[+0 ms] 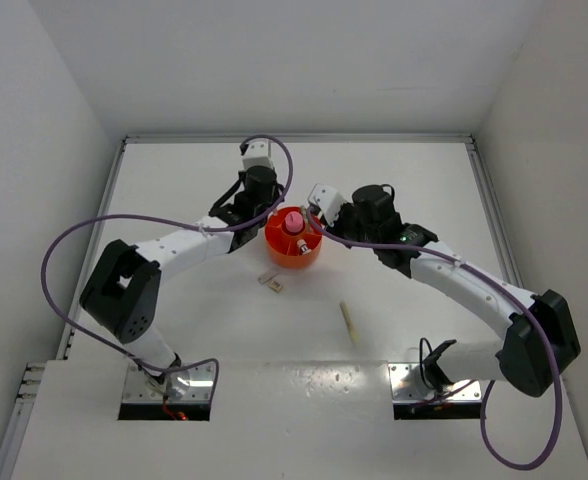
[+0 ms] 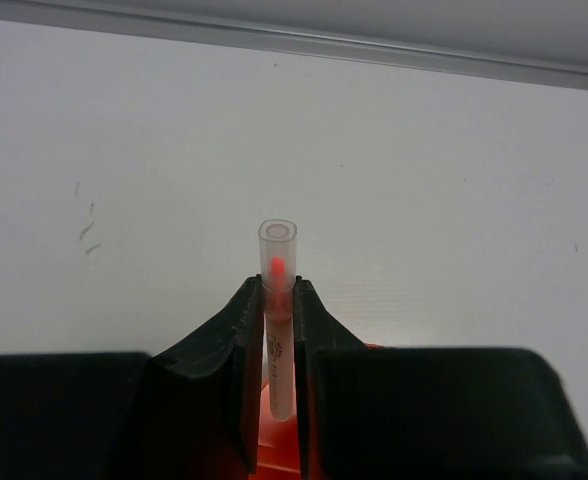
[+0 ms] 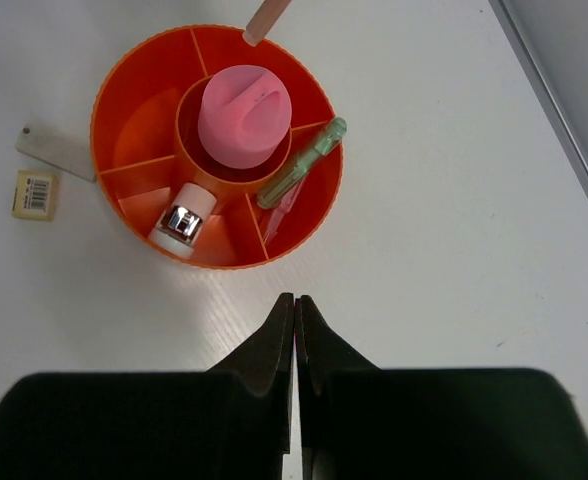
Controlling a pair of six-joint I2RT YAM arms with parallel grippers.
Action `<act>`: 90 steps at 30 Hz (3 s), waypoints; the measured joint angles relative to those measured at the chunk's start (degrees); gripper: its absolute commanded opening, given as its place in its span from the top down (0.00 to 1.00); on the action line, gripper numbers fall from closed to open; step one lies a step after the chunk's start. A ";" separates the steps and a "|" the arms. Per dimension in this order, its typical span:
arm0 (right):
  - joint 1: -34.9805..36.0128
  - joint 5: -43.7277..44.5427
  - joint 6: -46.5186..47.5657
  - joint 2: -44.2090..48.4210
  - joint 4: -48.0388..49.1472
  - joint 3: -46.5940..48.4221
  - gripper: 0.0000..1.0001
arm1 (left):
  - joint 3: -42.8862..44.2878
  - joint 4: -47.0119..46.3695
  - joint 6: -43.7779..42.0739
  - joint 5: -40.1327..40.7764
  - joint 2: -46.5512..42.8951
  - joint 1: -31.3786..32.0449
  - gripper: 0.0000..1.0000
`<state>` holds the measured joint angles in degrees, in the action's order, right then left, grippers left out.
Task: Sort the stationery into containers
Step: Place the stationery into the container, then grab a piece of stationery with the right arm
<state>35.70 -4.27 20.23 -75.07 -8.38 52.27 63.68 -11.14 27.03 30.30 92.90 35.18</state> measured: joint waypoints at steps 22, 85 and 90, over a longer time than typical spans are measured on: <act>-1.46 0.72 0.00 0.00 0.66 -0.09 1.00 | -1.01 -2.60 2.16 -3.93 4.42 0.00 0.63; 3.13 -3.30 -10.19 -24.35 -24.17 0.31 0.90 | -23.74 21.99 11.26 -4.59 -46.12 0.00 0.34; 3.45 -2.82 -9.70 -23.17 -23.71 -0.66 1.00 | -23.74 21.99 11.26 -4.59 -46.21 0.00 0.34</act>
<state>39.16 -7.09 10.52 -98.24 -32.10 51.62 39.94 10.85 38.28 25.71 46.70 35.18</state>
